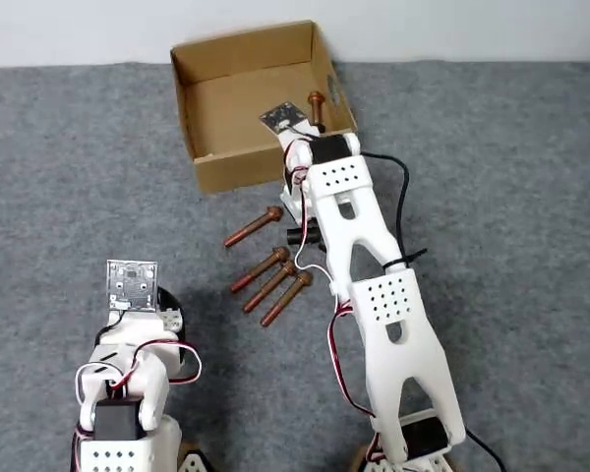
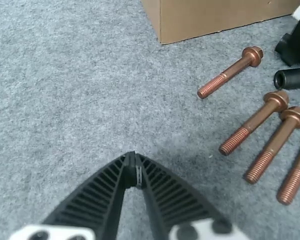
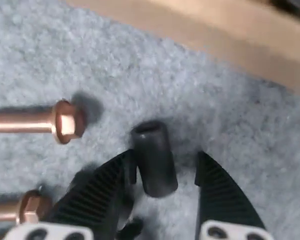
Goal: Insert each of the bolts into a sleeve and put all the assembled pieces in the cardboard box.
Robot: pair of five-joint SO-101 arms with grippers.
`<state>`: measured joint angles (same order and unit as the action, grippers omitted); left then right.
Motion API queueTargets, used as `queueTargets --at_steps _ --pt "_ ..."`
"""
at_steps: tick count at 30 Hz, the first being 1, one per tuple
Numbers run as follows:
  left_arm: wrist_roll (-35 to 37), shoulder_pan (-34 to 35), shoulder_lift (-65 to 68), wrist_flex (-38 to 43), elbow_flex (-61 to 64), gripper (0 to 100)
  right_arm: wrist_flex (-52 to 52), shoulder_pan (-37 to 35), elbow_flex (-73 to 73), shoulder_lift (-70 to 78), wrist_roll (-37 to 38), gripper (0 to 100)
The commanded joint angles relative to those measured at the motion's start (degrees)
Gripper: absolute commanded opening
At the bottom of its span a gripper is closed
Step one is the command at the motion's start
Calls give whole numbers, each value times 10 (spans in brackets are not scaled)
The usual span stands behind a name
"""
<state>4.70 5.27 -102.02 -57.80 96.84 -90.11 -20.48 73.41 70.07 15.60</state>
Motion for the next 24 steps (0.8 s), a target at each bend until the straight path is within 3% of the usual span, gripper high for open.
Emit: queueTargets --at_steps 1,7,13,17,24 --pt "-4 4 1 -7 -3 6 19 -7 25 9 15 171" --pt "-4 4 1 -7 -3 6 12 -9 25 14 14 1" --pt "-4 4 1 -7 -3 6 -61 -9 65 -7 9 9" --pt "-4 4 1 -7 -3 6 -126 -10 126 -23 -33 9" --pt "-4 1 1 -7 -3 6 -131 -19 139 -94 -78 9"
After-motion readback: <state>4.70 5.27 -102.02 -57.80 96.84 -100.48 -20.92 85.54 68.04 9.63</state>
